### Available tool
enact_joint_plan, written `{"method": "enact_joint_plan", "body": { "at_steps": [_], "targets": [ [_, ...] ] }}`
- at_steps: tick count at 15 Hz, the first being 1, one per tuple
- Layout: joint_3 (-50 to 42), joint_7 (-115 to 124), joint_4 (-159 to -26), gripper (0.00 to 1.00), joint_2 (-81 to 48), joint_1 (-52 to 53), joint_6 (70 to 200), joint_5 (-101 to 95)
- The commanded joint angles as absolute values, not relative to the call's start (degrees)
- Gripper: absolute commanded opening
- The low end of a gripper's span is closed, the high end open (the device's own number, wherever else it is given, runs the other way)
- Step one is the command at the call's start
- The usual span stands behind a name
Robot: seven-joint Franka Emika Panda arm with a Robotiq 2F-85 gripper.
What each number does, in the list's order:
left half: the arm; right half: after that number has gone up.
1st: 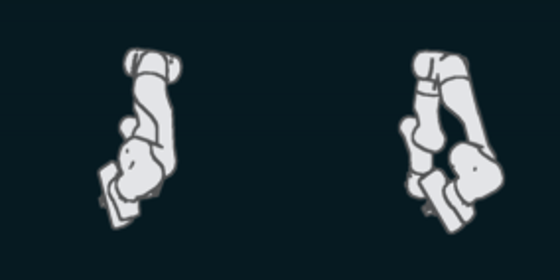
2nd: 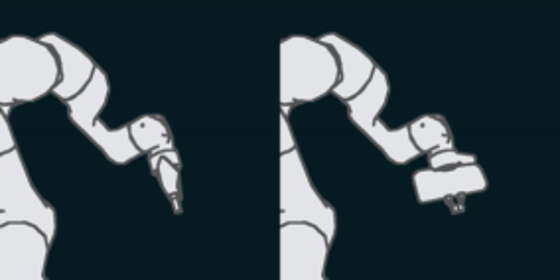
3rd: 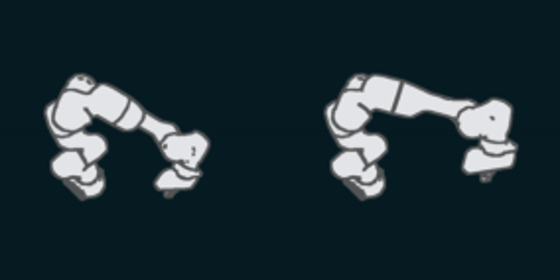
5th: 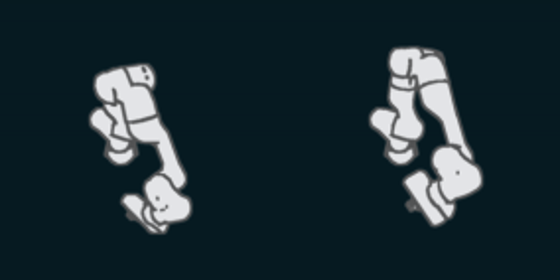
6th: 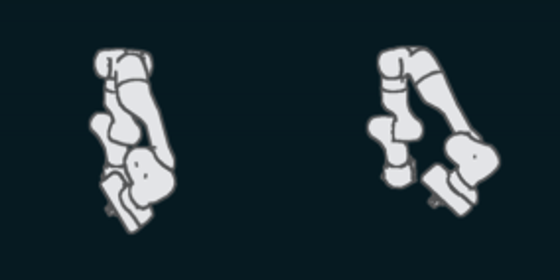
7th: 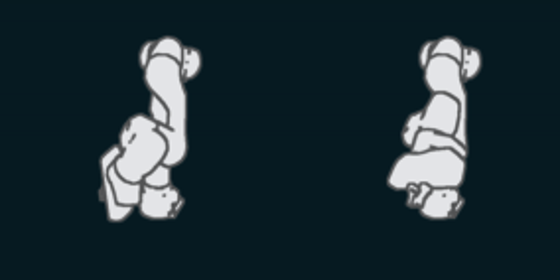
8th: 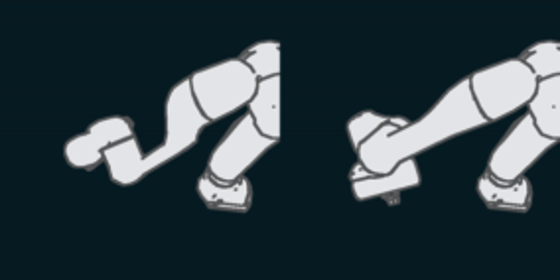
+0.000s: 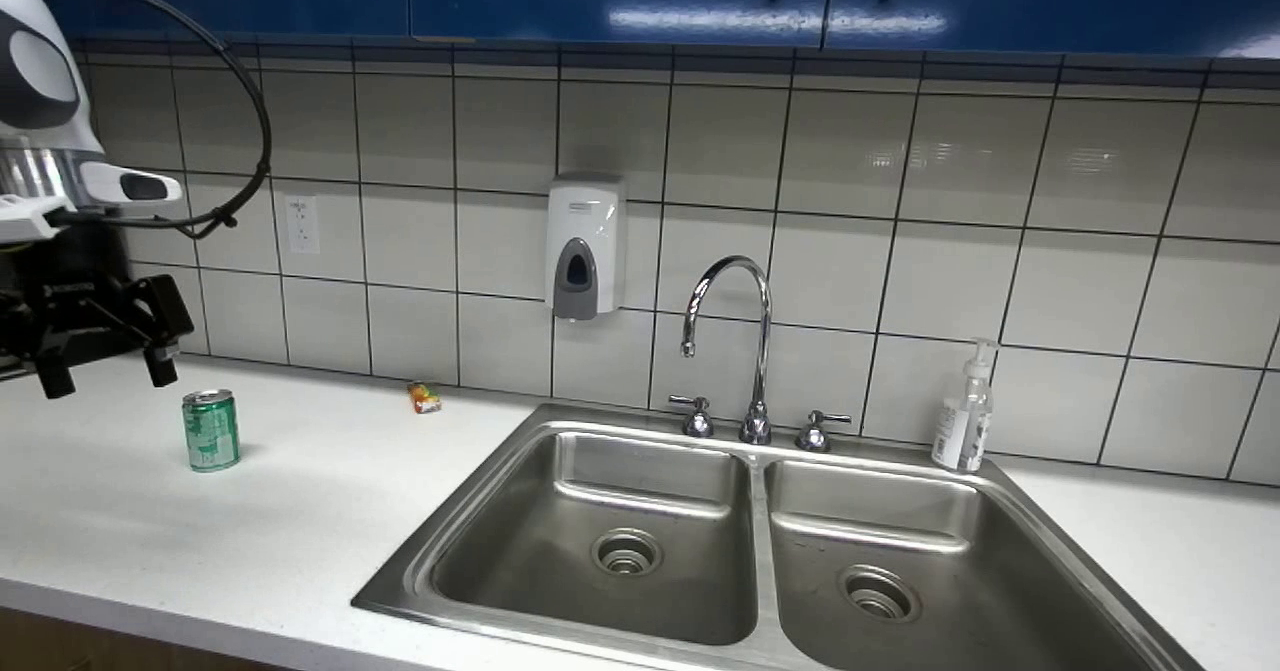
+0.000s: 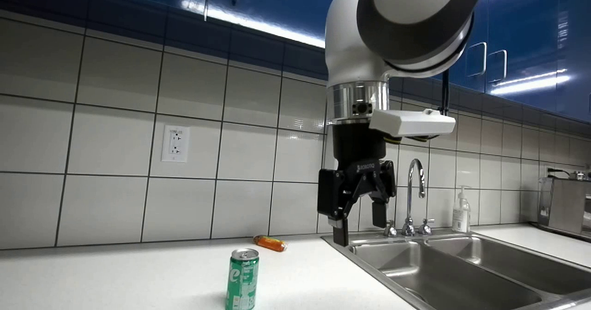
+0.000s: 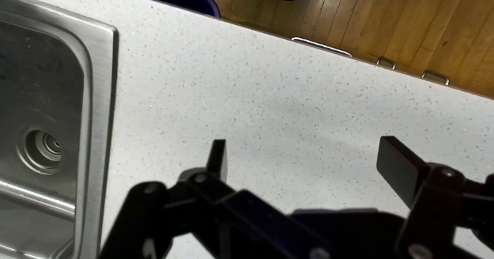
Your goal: Put the can inside the sink
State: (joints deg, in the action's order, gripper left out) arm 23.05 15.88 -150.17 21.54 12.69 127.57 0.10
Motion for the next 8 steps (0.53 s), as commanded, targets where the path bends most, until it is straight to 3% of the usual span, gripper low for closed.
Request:
{"method": "enact_joint_plan", "body": {
  "at_steps": [1, 8],
  "targets": [
    [23.2, 18.0, -146.7, 1.00, 14.3, 12.8, 131.5, -3.0],
    [22.5, 18.0, -141.2, 1.00, 3.5, 13.8, 135.8, -7.6]
  ]
}}
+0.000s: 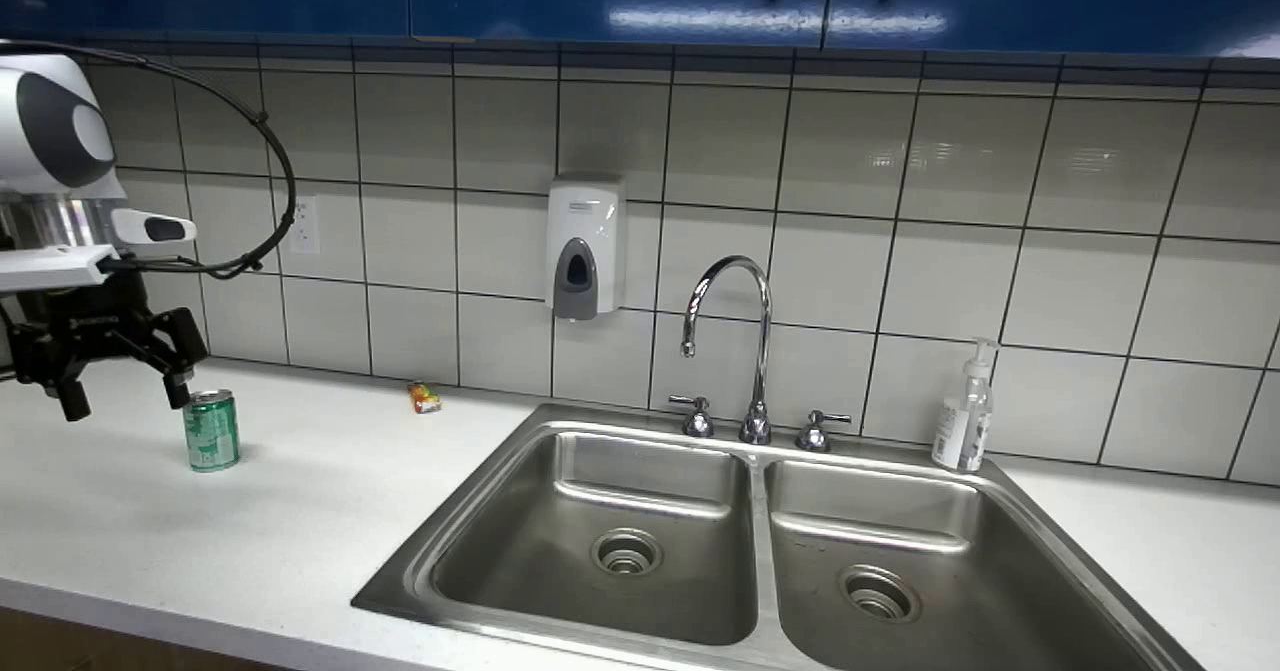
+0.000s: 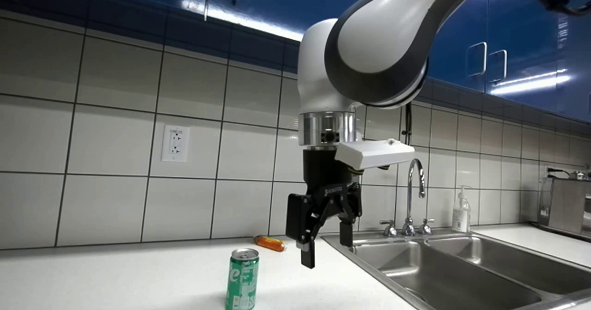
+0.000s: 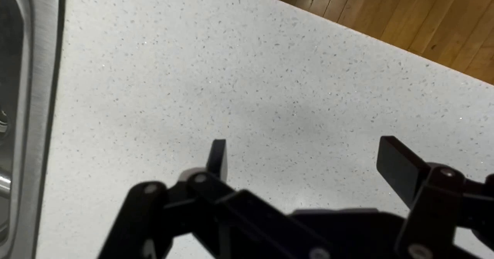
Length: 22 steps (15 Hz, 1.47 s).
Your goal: Put the can inside the sink
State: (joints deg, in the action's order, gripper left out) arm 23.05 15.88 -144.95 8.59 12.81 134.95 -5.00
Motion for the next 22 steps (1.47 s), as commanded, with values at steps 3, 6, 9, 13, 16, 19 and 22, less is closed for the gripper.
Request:
{"method": "enact_joint_plan", "body": {
  "at_steps": [3, 6, 9, 13, 16, 19, 22],
  "targets": [
    [21.9, 18.2, -138.4, 1.00, -0.6, 14.5, 136.5, -9.2],
    [20.9, 18.7, -135.6, 1.00, -4.1, 15.4, 136.6, -10.7],
    [19.4, 20.2, -132.5, 1.00, -7.1, 16.6, 136.5, -13.1],
    [17.4, 21.3, -128.9, 1.00, -10.7, 18.3, 136.5, -15.1],
    [16.1, 21.6, -126.5, 1.00, -13.2, 19.5, 136.5, -15.5],
    [14.7, 22.0, -123.9, 1.00, -15.9, 20.8, 136.2, -15.8],
    [13.2, 22.5, -121.2, 1.00, -18.4, 22.0, 136.0, -16.3]
  ]
}}
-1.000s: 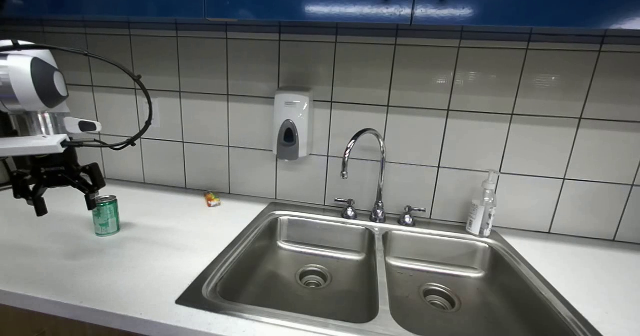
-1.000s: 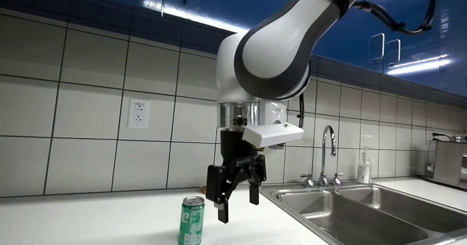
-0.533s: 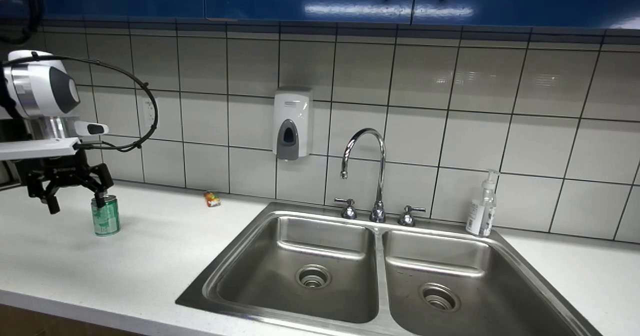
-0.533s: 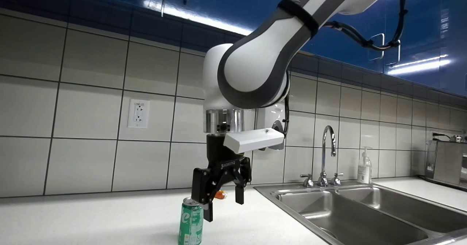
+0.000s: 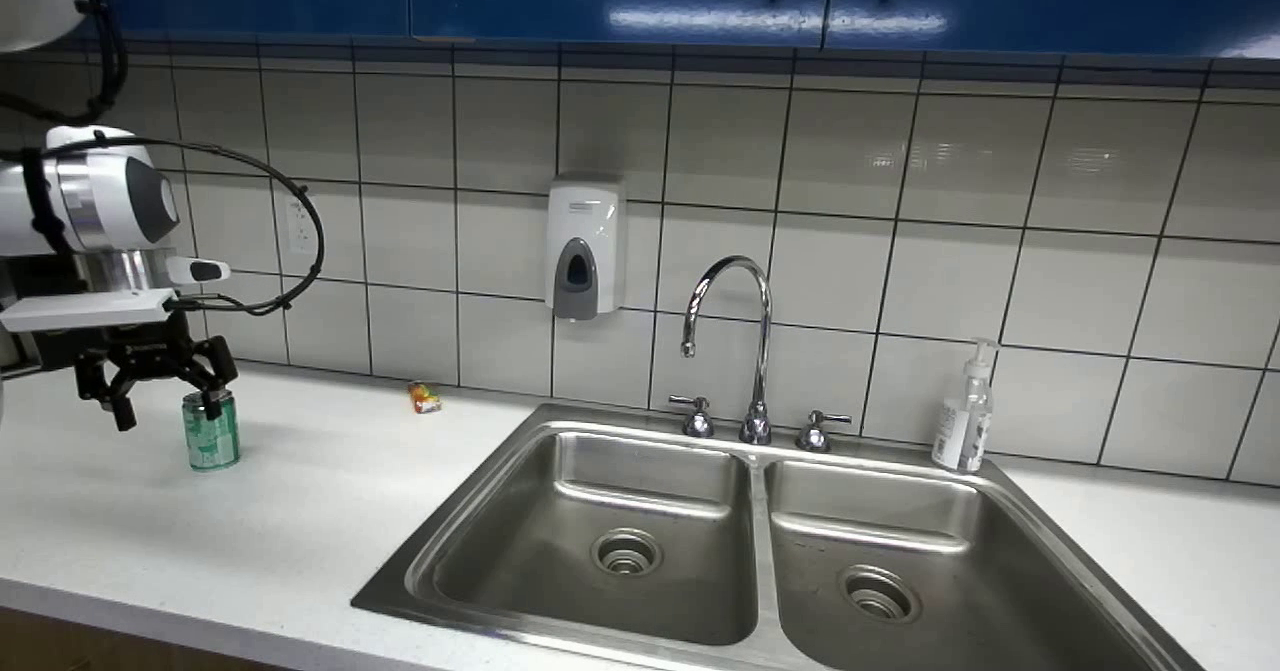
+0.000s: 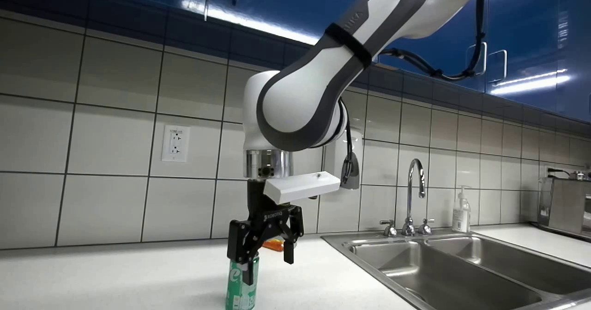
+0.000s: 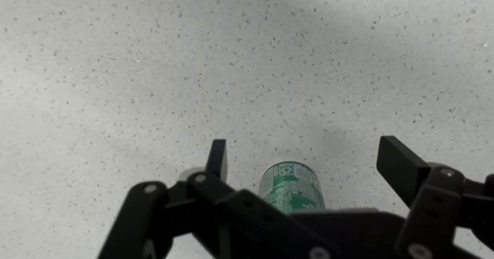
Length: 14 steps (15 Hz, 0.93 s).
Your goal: Put the can inside the sink
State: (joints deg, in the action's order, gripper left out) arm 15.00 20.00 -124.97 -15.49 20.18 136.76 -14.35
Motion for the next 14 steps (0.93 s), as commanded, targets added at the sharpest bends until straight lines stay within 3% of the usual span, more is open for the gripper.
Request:
{"method": "enact_joint_plan", "body": {
  "at_steps": [1, 14],
  "targets": [
    [12.7, 22.6, -120.4, 1.00, -19.2, 22.4, 135.9, -16.5],
    [8.4, 22.7, -112.1, 1.00, -26.0, 25.7, 135.1, -16.6]
  ]
}}
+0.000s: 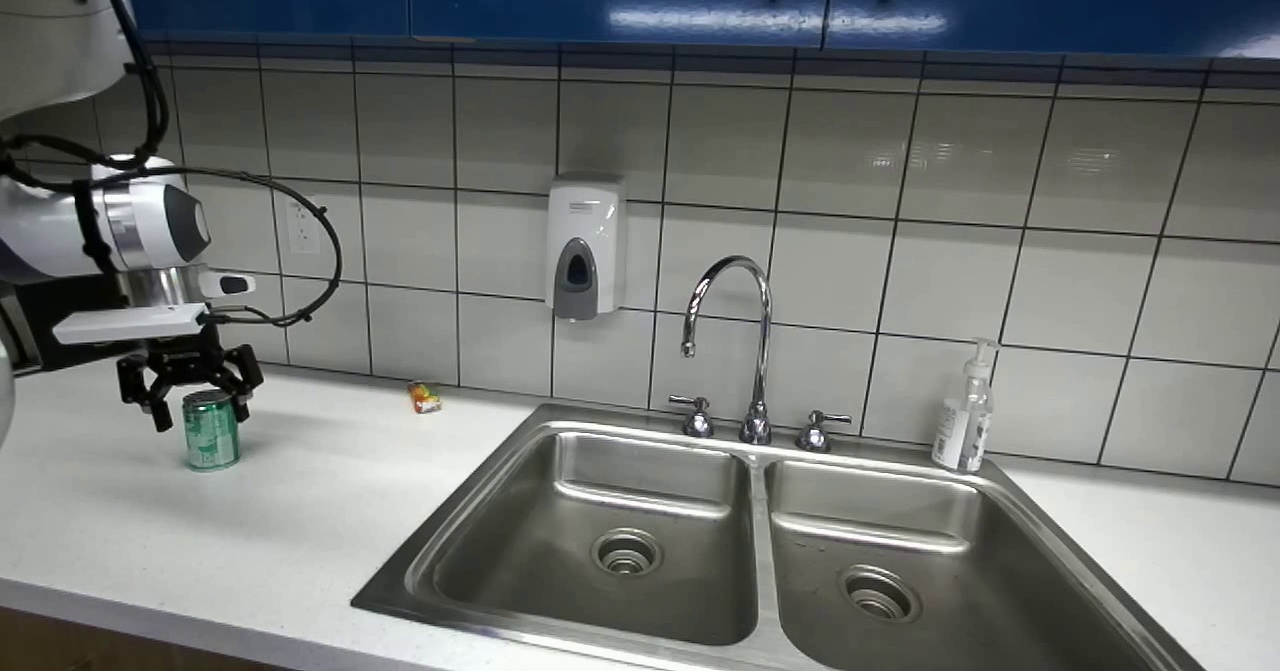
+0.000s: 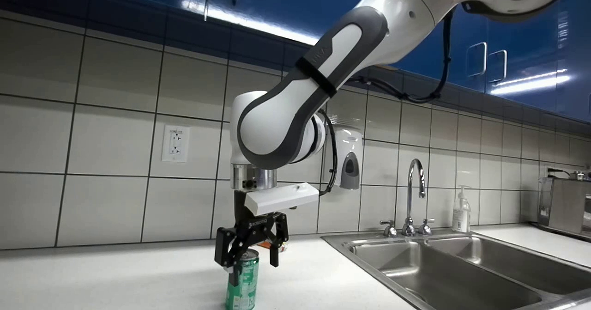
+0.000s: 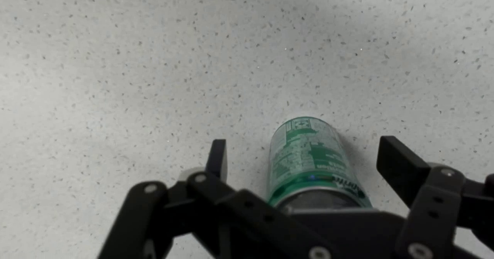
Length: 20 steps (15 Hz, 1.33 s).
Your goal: Put the can inside the sink
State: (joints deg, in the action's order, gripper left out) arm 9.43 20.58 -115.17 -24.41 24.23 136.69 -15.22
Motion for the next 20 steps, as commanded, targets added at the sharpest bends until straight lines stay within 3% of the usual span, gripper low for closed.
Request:
{"method": "enact_joint_plan", "body": {
  "at_steps": [1, 3, 4, 5, 8, 10, 20],
  "targets": [
    [8.2, 22.6, -111.7, 1.00, -26.4, 25.8, 135.1, -16.5],
    [7.8, 22.6, -111.0, 1.00, -27.1, 26.2, 135.1, -16.6],
    [7.7, 22.4, -110.7, 0.75, -27.4, 26.2, 135.1, -16.4],
    [7.5, 22.3, -110.4, 0.72, -27.6, 26.3, 135.0, -16.4],
    [7.2, 22.2, -109.8, 0.49, -28.2, 26.6, 135.0, -16.4],
    [7.1, 22.2, -109.5, 0.38, -28.1, 26.8, 134.9, -16.5],
    [6.9, 22.3, -112.6, 0.38, -21.9, 25.9, 135.0, -16.3]
  ]
}}
